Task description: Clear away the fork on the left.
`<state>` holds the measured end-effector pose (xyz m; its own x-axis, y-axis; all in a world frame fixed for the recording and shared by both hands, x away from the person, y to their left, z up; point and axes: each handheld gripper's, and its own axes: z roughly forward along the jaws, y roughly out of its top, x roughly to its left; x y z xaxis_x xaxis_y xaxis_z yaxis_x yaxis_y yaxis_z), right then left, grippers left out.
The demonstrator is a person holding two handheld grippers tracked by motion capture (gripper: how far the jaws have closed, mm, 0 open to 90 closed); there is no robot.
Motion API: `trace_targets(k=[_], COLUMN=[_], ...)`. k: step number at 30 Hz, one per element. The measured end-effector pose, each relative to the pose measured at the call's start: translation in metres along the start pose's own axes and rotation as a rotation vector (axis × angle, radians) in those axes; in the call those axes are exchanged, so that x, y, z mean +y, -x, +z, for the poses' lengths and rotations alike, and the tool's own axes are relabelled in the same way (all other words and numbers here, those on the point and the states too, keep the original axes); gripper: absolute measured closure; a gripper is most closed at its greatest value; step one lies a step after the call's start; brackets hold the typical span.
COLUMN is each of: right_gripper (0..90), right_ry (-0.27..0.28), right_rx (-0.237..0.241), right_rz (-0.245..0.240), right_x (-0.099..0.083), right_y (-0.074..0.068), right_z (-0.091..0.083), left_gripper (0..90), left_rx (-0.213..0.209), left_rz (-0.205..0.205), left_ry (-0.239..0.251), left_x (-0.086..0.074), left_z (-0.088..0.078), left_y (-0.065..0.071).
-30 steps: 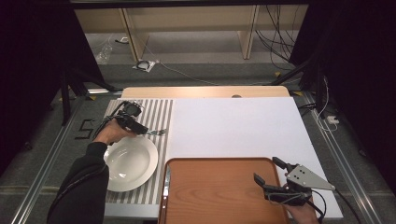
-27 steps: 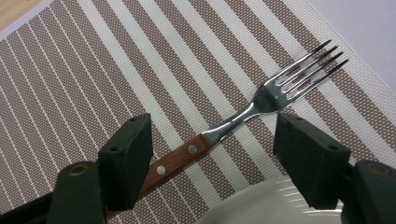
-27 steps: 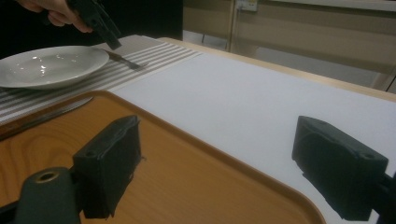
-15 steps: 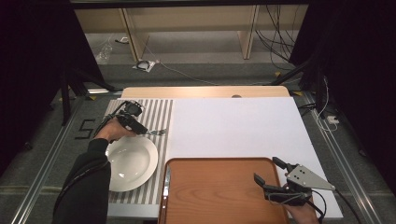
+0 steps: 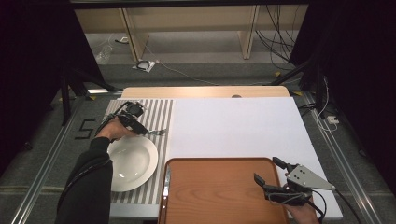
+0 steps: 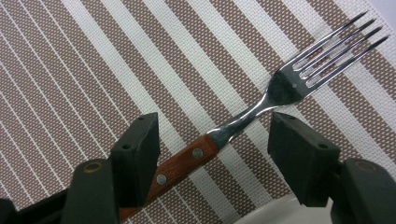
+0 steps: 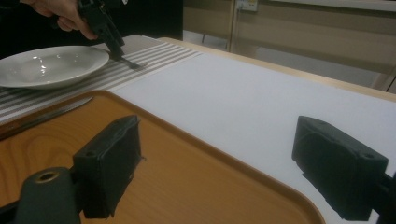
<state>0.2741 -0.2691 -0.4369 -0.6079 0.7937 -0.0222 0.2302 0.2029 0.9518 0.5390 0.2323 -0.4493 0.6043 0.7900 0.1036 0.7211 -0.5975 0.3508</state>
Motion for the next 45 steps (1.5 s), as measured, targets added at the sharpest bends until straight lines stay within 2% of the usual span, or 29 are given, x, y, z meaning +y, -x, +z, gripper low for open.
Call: trace_targets(k=[7,17,24,27,37,45], right_gripper=[16.4,16.4,16.4,16.4,16.4,16.4], right_ry=[0.007,0.004,0.003,0.004,0.002,0.003], right_rx=[-0.001,-0.001,0.0,-0.001,-0.004,-0.003], right_rz=[0.0,-0.001,-0.001,-0.002,-0.001,-0.001], right_x=[0.0,0.0,0.0,0.0,0.0,0.0], right_y=[0.0,0.001,0.001,0.001,0.001,0.001], right_z=[0.0,0.0,0.0,-0.001,-0.001,-0.001], left_gripper=[36.6,38.6,40.6,41.9,46.3,49.1], left_rx=[0.009,0.004,0.011,0.011,0.015,-0.006], left_rz=[0.032,0.04,0.071,0.054,0.046,-0.001], left_ry=[-0.034,-0.059,-0.092,-0.089,-0.102,-0.105], left_x=[0.002,0.004,0.003,0.002,-0.002,-0.004], left_z=[0.004,0.008,0.011,0.012,0.013,0.011], left_y=[0.001,0.001,0.002,0.0,-0.006,-0.012])
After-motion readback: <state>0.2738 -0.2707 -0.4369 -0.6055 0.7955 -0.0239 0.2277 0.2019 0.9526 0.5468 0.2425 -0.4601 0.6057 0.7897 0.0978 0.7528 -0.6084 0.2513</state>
